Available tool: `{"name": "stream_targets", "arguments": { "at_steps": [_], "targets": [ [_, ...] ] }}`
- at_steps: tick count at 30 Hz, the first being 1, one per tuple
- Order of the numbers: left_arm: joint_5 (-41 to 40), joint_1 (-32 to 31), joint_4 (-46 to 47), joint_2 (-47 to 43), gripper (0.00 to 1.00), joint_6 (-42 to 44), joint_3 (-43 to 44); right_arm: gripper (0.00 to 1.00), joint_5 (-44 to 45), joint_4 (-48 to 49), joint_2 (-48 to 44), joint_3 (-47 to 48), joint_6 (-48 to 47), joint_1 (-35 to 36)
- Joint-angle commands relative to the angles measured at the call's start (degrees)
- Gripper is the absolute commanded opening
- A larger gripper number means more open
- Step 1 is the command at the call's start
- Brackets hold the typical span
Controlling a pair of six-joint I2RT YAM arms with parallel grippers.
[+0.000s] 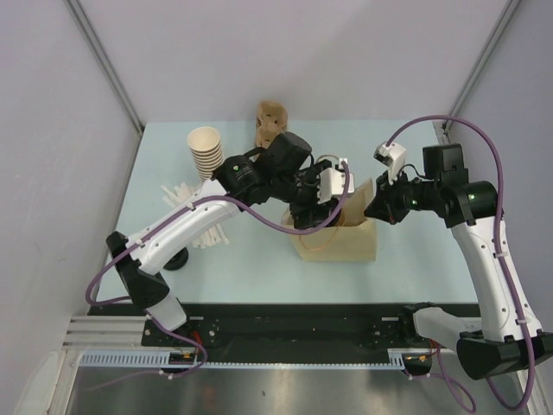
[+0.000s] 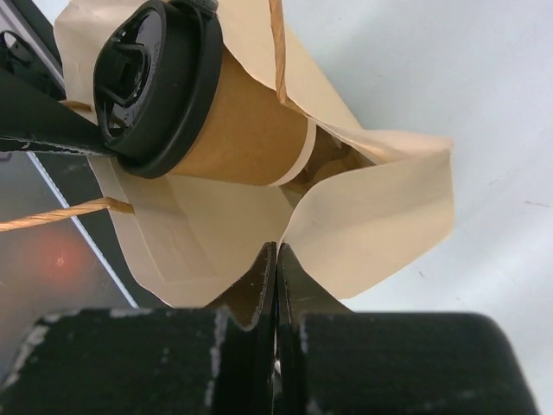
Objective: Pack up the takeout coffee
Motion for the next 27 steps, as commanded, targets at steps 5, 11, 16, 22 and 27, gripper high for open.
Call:
{"name": "stream_targets", "arguments": {
  "at_steps": [5, 11, 16, 22, 27],
  "targets": [
    [-6.9, -0.5, 0.5, -6.0, 0.43, 6.4, -0.8, 0.00, -0.1, 2.0, -0.1, 0.4, 3.7, -2.9],
    [-4.8, -0.5, -1.4, -6.5, 0.43, 9.9, 1.6, 0.00, -1.9, 2.5, 0.2, 0.4, 3.6, -3.1],
    [-1.5, -0.5, -2.5, -4.1, 0.42, 14.6, 2.4, 0.00, -3.2, 3.6, -0.1, 0.4, 1.5, -1.3],
    [1.1, -0.5, -7.3, 0.6, 0.39, 20.2, 7.9, 0.00, -1.9, 3.2, -1.2, 0.4, -1.1, 2.5],
    [4.4, -0.5, -9.8, 3.0, 0.38, 25.2, 7.5, 0.00, -1.5, 3.2, -1.6, 0.4, -2.0, 3.3]
  ]
}}
